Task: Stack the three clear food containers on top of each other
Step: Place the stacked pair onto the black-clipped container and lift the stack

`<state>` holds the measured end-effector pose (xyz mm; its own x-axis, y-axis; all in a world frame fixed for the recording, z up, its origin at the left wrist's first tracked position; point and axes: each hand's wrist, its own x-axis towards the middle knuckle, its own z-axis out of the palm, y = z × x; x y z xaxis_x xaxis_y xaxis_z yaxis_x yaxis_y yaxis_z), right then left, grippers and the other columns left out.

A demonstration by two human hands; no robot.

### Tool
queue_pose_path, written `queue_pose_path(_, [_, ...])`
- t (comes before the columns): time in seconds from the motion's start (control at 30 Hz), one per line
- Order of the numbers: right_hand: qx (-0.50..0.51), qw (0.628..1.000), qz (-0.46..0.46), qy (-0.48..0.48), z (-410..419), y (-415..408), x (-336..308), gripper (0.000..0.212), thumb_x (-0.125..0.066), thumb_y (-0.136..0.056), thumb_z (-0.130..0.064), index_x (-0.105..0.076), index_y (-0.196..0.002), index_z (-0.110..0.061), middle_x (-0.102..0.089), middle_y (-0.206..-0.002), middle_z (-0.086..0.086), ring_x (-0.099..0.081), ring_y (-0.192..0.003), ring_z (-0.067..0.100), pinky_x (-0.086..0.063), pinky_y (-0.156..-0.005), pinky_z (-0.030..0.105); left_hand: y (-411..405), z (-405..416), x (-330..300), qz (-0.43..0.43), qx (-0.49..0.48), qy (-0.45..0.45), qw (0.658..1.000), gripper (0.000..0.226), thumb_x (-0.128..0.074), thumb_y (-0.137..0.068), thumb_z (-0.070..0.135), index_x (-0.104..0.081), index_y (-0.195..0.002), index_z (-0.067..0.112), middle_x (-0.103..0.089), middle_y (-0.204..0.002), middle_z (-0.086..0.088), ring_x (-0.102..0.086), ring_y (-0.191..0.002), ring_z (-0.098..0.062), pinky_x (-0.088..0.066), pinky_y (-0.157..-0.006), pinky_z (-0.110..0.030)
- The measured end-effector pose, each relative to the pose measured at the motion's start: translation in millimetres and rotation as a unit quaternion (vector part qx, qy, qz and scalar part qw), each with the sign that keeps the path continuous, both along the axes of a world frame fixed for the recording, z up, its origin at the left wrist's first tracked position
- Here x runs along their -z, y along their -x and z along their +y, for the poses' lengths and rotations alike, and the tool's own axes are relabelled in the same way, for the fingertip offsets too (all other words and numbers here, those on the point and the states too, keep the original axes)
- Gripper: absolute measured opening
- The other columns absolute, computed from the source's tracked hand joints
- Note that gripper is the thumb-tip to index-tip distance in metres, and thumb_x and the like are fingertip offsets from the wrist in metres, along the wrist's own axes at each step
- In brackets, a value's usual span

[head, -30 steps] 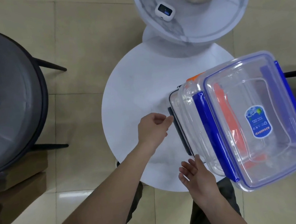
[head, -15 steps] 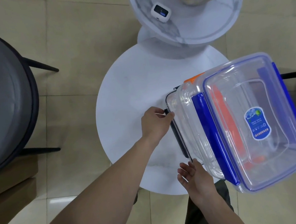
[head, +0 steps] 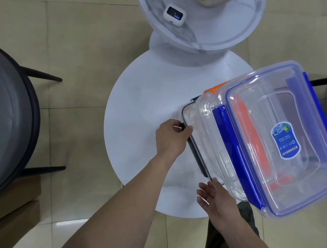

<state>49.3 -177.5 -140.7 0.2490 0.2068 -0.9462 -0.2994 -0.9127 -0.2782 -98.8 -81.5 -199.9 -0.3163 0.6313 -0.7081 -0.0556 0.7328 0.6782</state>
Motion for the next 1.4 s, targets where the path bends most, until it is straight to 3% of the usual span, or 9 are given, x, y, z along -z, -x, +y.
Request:
queue_pose_path(0.43, [-0.007, 1.0, 0.018, 0.003, 21, -17, -3, 0.025, -0.051, -0.101, -0.024, -0.057, -0.11, -0.002, -0.066, -0.097, 0.015, -0.064, -0.085, 0.027, -0.051, -0.069, 0.036, -10, 17, -6, 0.006, 0.001, 0.019, 1.0, 0.016, -0.082, -0.081, 0.028, -0.066, -0.079, 0.023, -0.073, -0.071, 0.004, -0.078, -0.071, -0.025, -0.067, -0.069, -0.042])
queue_pose_path(0.63, [-0.004, 0.999, 0.032, -0.004, 44, -35, -8, 0.021, -0.045, -0.103, -0.017, -0.059, -0.095, -0.004, -0.065, -0.094, 0.016, -0.062, -0.082, 0.028, -0.05, -0.07, 0.038, -25, 36, -7, 0.008, -0.013, 0.029, 0.999, 0.02, -0.082, -0.081, 0.03, -0.063, -0.074, 0.03, -0.073, -0.074, 0.006, -0.078, -0.075, -0.026, -0.067, -0.071, -0.042])
queue_pose_path(0.73, [-0.01, 0.999, 0.034, -0.004, 59, -46, -10, 0.024, -0.043, -0.104, -0.016, -0.059, -0.09, -0.005, -0.065, -0.091, 0.015, -0.062, -0.08, 0.027, -0.054, -0.067, 0.036, -35, 46, -6, 0.025, -0.011, 0.029, 0.999, 0.024, -0.082, -0.082, 0.032, -0.059, -0.072, 0.034, -0.07, -0.073, 0.011, -0.077, -0.078, -0.021, -0.066, -0.072, -0.036])
queue_pose_path(0.83, [0.0, 0.999, 0.038, -0.006, 75, -62, -10, 0.026, -0.041, -0.105, -0.015, -0.06, -0.09, -0.004, -0.071, -0.081, 0.013, -0.065, -0.076, 0.027, -0.061, -0.052, 0.029, -47, 59, -6, 0.039, -0.007, 0.032, 0.999, 0.019, -0.08, -0.084, 0.032, -0.061, -0.077, 0.03, -0.067, -0.072, 0.015, -0.076, -0.077, -0.018, -0.06, -0.068, -0.026])
queue_pose_path(0.97, [0.004, 0.999, 0.046, -0.026, 95, -79, -9, 0.029, -0.038, -0.106, -0.012, -0.061, -0.091, -0.003, -0.076, -0.067, 0.007, -0.074, -0.058, 0.021, -0.061, -0.051, 0.031, -59, 77, -11, 0.049, -0.005, 0.04, 0.998, 0.017, -0.078, -0.086, 0.034, -0.063, -0.082, 0.026, -0.065, -0.07, 0.017, -0.074, -0.076, -0.017, -0.049, -0.058, -0.017])
queue_pose_path(1.13, [-0.044, 0.999, 0.019, -0.026, 119, -91, -8, 0.021, -0.046, -0.103, -0.014, -0.06, -0.09, -0.005, -0.073, -0.08, 0.012, -0.068, -0.072, 0.025, -0.061, -0.05, 0.028, -71, 101, -9, 0.05, -0.008, 0.042, 0.998, 0.015, -0.077, -0.085, 0.034, -0.066, -0.087, 0.024, -0.069, -0.074, 0.01, -0.074, -0.077, -0.018, -0.054, -0.064, -0.021])
queue_pose_path(1.2, [-0.053, 0.998, 0.021, -0.02, 130, -97, -8, 0.021, -0.046, -0.103, -0.016, -0.06, -0.091, -0.005, -0.068, -0.088, 0.013, -0.069, -0.072, 0.024, -0.06, -0.048, 0.026, -76, 110, -9, 0.044, -0.016, 0.046, 0.998, 0.015, -0.077, -0.085, 0.034, -0.067, -0.089, 0.023, -0.068, -0.073, 0.012, -0.074, -0.076, -0.017, -0.052, -0.059, -0.018])
queue_pose_path(1.27, [-0.063, 0.998, 0.025, -0.018, 139, -103, -8, 0.021, -0.046, -0.103, -0.017, -0.059, -0.092, -0.006, -0.067, -0.09, 0.013, -0.071, -0.069, 0.022, -0.059, -0.049, 0.027, -80, 118, -10, 0.038, -0.027, 0.049, 0.998, 0.014, -0.076, -0.085, 0.032, -0.067, -0.089, 0.023, -0.067, -0.072, 0.013, -0.074, -0.076, -0.016, -0.05, -0.055, -0.016])
queue_pose_path(1.4, [-0.088, 0.996, 0.015, -0.012, 154, -109, -8, 0.018, -0.049, -0.101, -0.019, -0.059, -0.094, -0.006, -0.067, -0.092, 0.014, -0.065, -0.081, 0.026, -0.059, -0.053, 0.029, -87, 128, -10, 0.036, -0.038, 0.042, 0.998, 0.016, -0.076, -0.084, 0.033, -0.07, -0.091, 0.019, -0.071, -0.074, 0.008, -0.075, -0.077, -0.018, -0.055, -0.061, -0.019])
